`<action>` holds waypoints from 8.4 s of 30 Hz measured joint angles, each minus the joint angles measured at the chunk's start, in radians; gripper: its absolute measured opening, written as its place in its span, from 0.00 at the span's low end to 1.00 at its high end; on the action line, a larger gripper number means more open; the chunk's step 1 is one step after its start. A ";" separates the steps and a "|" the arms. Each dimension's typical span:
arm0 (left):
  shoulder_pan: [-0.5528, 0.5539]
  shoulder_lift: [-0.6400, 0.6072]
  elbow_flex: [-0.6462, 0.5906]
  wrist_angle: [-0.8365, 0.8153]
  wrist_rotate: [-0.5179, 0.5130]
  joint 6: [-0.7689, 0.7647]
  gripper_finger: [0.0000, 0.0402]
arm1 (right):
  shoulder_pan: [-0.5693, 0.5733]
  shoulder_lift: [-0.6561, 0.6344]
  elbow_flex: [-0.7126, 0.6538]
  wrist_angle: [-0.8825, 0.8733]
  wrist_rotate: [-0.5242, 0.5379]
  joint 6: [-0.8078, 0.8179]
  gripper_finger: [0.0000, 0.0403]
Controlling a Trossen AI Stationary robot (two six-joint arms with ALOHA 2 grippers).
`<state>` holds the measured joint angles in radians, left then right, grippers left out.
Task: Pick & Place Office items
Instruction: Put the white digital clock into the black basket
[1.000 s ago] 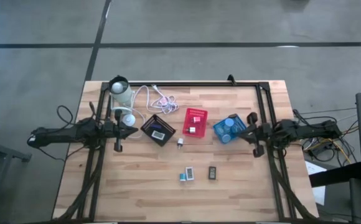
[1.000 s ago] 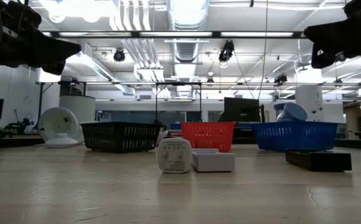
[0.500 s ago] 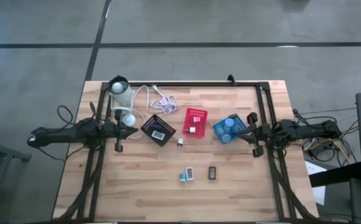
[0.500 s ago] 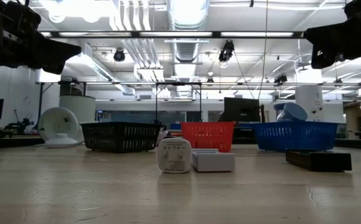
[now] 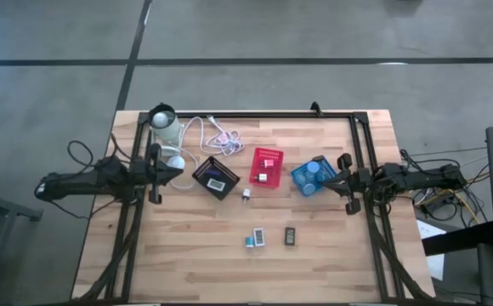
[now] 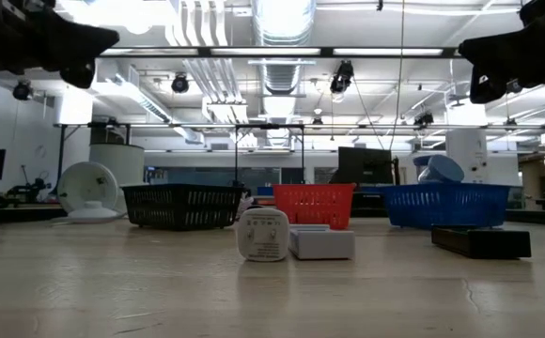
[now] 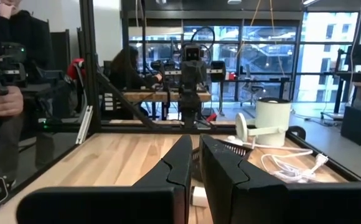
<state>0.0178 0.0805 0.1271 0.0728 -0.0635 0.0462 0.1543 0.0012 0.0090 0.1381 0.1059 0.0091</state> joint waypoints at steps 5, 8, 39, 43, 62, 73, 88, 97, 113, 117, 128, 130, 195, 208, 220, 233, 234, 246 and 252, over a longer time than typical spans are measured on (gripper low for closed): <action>0.000 0.044 0.026 -0.002 0.000 -0.052 0.02 | 0.000 0.000 0.000 0.010 0.001 -0.042 0.07; 0.000 0.095 0.072 0.000 0.000 -0.087 0.01 | 0.000 0.000 0.000 0.013 0.001 -0.048 0.07; -0.177 1.238 1.031 -0.390 0.028 -0.036 0.38 | 0.001 0.001 0.000 0.016 -0.001 0.018 0.07; -0.235 1.373 1.103 -0.409 0.027 -0.048 0.42 | 0.001 0.001 0.000 0.016 -0.001 0.014 0.07; -0.282 1.786 1.275 -0.458 0.021 -0.285 0.74 | 0.000 0.001 0.000 0.014 0.000 -0.008 0.07; -0.292 1.913 1.367 -0.523 0.032 -0.305 0.99 | 0.000 0.001 0.000 0.007 0.000 -0.009 0.07; -0.303 2.086 1.607 -0.765 0.092 -0.345 0.99 | 0.000 0.002 0.000 -0.016 0.000 0.003 0.07; -0.314 2.101 1.604 -0.791 0.041 -0.423 0.99 | 0.000 0.002 0.000 -0.030 0.000 -0.001 0.07; -0.319 2.147 1.605 -0.791 -0.021 -0.414 0.98 | 0.000 0.001 0.000 -0.029 0.001 -0.009 0.07; -0.318 2.147 1.604 -0.792 -0.030 -0.415 0.90 | 0.000 0.001 0.000 -0.029 0.001 -0.009 0.07; -0.320 2.133 1.601 -0.792 -0.032 -0.400 0.72 | 0.000 0.002 0.000 -0.030 0.000 -0.009 0.07; -0.320 2.128 1.600 -0.792 -0.031 -0.397 0.72 | 0.000 0.002 0.000 -0.030 0.000 -0.009 0.07; -0.327 0.364 0.331 -0.029 -0.046 0.020 0.73 | 0.000 0.030 0.000 -0.060 0.000 -0.009 0.07; -0.327 0.320 -0.026 0.368 -0.104 0.040 0.73 | 0.000 0.039 0.000 -0.059 0.000 -0.004 0.07; -0.327 0.320 -0.101 0.458 -0.121 0.071 0.73 | 0.000 0.042 0.000 -0.084 0.000 0.041 0.07; -0.327 0.315 -0.118 0.455 -0.139 0.079 0.73 | 0.000 0.042 0.000 -0.087 0.000 0.038 0.07; -0.327 0.313 -0.118 0.455 -0.139 0.080 0.73 | 0.000 0.042 0.000 -0.087 0.000 0.036 0.07; -0.327 0.308 -0.110 0.454 -0.189 0.007 0.73 | 0.000 0.041 0.000 -0.086 0.000 0.036 0.07; -0.327 0.308 -0.023 0.454 -0.281 0.027 0.73 | 0.000 0.041 0.000 -0.083 0.000 0.041 0.07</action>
<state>-0.3092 0.3889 0.1037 0.5272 -0.3442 0.0736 0.1547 0.0425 0.0093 0.0547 0.1059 0.0498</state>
